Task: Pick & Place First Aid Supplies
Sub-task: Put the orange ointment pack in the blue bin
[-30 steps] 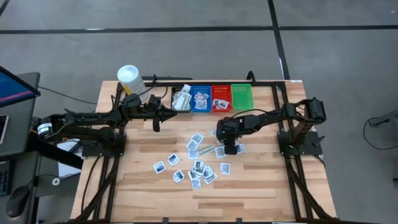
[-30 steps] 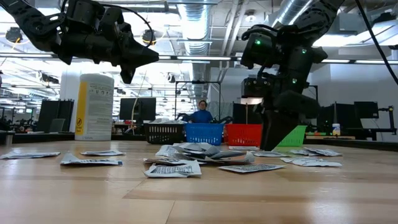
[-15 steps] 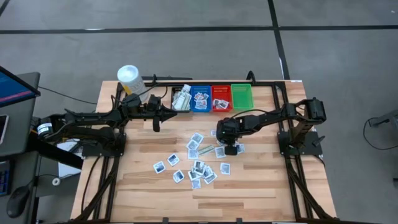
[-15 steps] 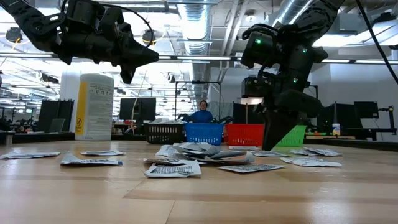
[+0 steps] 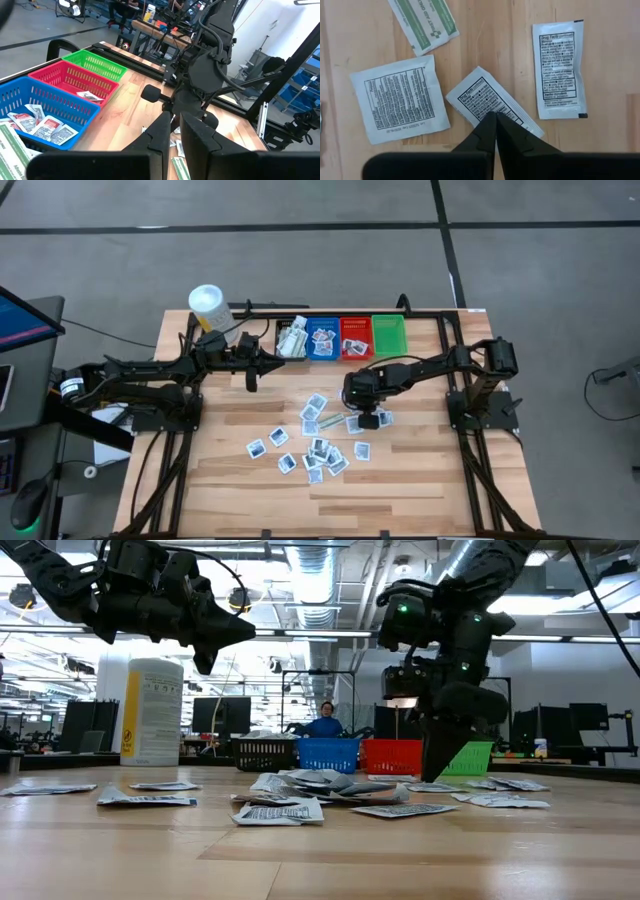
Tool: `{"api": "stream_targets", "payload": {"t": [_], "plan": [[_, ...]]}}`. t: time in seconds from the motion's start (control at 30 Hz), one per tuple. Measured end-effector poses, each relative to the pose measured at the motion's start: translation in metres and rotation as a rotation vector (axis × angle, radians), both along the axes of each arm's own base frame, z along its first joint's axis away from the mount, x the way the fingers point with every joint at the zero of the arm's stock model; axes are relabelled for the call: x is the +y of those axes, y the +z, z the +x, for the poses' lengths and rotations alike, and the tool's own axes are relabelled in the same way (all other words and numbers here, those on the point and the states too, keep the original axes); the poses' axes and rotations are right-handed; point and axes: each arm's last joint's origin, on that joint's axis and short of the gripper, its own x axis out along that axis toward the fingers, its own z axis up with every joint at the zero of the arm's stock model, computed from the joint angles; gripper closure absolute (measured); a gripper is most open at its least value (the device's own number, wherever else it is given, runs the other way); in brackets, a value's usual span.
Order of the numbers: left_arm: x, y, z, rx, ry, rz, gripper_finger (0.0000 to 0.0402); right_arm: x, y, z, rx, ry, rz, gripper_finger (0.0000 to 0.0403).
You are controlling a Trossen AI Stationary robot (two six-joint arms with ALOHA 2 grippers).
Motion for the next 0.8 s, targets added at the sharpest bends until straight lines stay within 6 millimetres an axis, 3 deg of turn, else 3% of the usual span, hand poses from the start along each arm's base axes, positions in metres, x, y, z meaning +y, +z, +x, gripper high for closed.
{"api": "stream_targets", "payload": {"t": [0.47, 0.8], "plan": [[0.0, 0.0, 0.0, 0.0, 0.0, 0.0, 0.0358, 0.0, 0.027, 0.015, 0.042, 0.013, 0.004, 0.0389], [0.0, -0.001, 0.0, 0.005, 0.0, -0.003, 0.0358, -0.001, 0.027, 0.012, 0.077, 0.067, -0.038, 0.03]]}}
